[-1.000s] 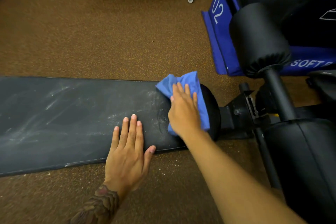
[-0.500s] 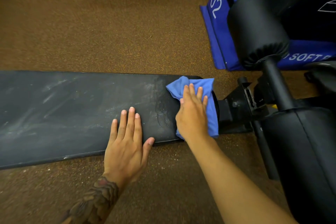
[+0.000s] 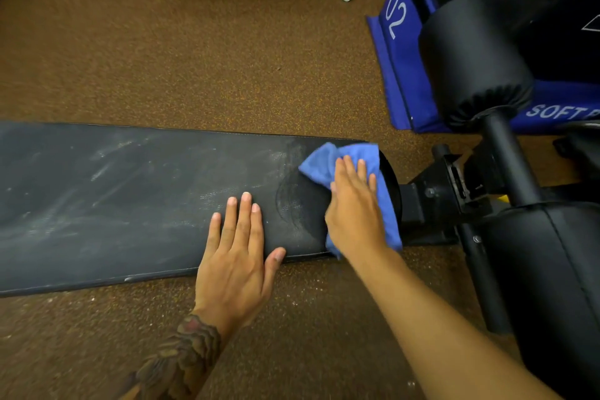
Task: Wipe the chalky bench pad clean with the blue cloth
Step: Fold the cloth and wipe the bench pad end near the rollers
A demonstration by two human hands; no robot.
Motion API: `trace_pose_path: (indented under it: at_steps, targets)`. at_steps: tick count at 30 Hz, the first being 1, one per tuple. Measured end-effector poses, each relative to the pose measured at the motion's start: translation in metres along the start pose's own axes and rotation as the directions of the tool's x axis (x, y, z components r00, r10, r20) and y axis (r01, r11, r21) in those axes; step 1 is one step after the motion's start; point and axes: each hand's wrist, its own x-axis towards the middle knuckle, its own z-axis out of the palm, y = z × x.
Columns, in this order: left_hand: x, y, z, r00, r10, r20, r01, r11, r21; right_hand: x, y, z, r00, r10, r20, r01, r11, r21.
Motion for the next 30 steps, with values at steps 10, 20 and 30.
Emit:
trace_pose_path:
  at_steps: [10,20,30]
  targets:
    - [0.0,0.0,0.002,1.0,0.001,0.01,-0.001,1.0,0.004,0.002,-0.053,0.015,0.969,-0.235,0.074,0.227,0.968,0.109]
    - [0.0,0.001,0.0,1.0,0.0,-0.009,0.0,1.0,-0.006,-0.01,-0.012,0.003,0.998,0.052,-0.017,-0.05,0.995,0.083]
    - [0.0,-0.001,0.004,1.0,0.009,-0.008,-0.009,1.0,-0.009,-0.105,-0.041,0.016,0.988,-0.154,-0.023,0.156,0.971,0.181]
